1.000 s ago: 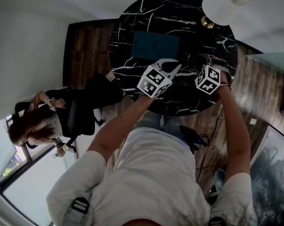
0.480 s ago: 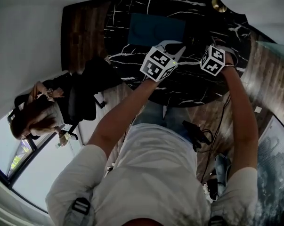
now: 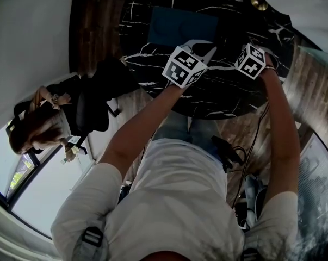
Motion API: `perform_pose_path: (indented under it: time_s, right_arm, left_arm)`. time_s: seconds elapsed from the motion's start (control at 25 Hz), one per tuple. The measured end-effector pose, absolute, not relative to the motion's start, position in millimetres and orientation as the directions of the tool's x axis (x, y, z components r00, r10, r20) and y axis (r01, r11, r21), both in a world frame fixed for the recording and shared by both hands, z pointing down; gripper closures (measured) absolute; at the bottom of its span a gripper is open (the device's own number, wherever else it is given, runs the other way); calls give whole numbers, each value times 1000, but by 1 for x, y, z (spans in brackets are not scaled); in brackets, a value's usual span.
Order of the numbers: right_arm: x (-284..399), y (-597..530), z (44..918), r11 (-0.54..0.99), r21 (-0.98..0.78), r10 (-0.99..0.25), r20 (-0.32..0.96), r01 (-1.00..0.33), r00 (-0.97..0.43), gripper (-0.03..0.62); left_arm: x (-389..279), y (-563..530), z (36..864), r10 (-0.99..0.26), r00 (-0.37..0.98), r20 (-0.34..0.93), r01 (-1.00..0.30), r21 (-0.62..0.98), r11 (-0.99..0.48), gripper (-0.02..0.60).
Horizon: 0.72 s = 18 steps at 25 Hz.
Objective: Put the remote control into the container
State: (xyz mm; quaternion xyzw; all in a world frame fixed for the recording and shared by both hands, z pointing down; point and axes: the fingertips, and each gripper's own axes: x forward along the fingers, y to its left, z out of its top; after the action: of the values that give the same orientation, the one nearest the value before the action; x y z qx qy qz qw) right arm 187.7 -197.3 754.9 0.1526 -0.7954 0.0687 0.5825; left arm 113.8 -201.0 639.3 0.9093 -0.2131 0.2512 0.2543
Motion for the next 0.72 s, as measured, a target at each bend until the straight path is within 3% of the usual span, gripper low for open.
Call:
perform_pose_path:
  time_s: [0.16,0.32,0.6,0.64,0.72]
  right_arm:
    - [195,-205,739,941,77,-173,947,-330,-272,382]
    - [194,-205,680,897,155,-305,895,-414,-326,382]
    - [160,-168,507,720,173,-608,623,-672,-491,384]
    - [151,-158,480,696,149,-643,567,-703,-515,394]
    - [135,-137,430,645,79,-707,440,-760,-554,499]
  left_arm:
    - [110,-197,611,-279,796,537,-515,357,-780,575]
    - [102,-182,570,-307,812,496,-510,348,-786,575]
    - [88,-145,465,-376,856,354,-486,304,-820,576]
    - [86,-141,448,-391,861,326,-486,297,-822,575]
    - [82,-132,415,-418,869,266,-484,277,-830,575]
